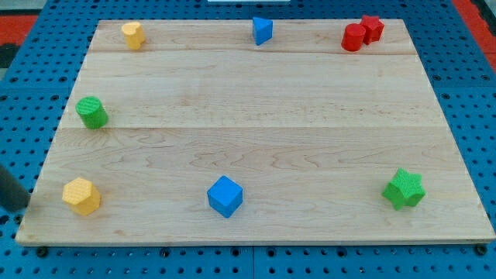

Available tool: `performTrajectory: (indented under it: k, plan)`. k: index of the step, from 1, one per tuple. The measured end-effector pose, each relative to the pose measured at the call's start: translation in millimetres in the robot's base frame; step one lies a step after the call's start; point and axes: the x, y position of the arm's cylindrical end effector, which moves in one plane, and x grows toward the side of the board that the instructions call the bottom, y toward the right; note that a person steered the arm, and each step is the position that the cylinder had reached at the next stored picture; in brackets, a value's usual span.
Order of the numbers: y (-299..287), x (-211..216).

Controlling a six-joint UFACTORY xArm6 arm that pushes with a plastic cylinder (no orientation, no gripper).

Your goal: Push the yellow hexagon towards center

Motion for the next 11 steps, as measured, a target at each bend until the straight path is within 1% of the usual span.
performTrajectory:
  k: [1, 2, 3, 4, 5, 6, 7, 8, 9, 10, 11]
  plan:
    - [57.3, 7.7]
    - [60.4, -34.6]
    - [74.4, -63.3]
    - [46.6, -79.4]
    - [53.4, -95.3]
    - [107.7, -121.9]
    - [175.8, -141.5]
    - [230.0, -156.1]
    - [230.4, -161.3]
    - [196.6, -170.2]
    - [214.6, -185.5]
